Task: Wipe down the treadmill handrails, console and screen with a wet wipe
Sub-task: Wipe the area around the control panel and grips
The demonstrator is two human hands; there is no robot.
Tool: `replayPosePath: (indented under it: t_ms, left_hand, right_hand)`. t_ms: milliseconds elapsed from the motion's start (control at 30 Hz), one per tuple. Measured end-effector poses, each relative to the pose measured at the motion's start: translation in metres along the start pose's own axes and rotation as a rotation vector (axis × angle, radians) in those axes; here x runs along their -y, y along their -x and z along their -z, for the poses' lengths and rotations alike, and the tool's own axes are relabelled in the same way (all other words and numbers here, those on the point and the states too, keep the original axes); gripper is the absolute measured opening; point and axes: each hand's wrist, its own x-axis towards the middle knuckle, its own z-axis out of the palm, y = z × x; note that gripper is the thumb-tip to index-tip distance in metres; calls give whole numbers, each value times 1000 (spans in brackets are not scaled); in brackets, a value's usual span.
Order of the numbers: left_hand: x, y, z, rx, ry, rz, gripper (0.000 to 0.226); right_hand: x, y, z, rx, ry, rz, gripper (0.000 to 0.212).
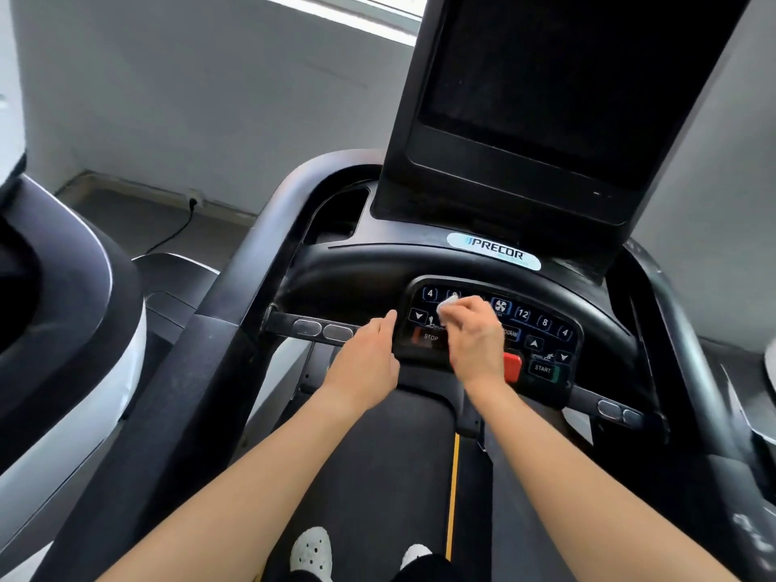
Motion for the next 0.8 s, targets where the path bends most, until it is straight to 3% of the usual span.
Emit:
replayPosePath:
  t_ms: [133, 200, 400, 633, 800]
  left_hand:
    - [-4, 0, 1, 2, -138, -18, 74]
    - [-5, 1, 0, 3, -161, -14, 74]
    - [-7, 0, -5, -2, -187, 8, 76]
    - [-8, -2, -5, -30, -149, 56, 64]
    - [-11, -2, -4, -23, -148, 67, 58]
  right_hand:
    - [9, 21, -8, 207, 27, 266, 11]
    - [3, 14, -2, 240, 65, 312, 12]
    - [-8, 0, 3, 19, -65, -85, 14]
    - [5, 14, -3, 222, -26, 132, 11]
    - [-9, -2, 1, 79, -51, -155, 14]
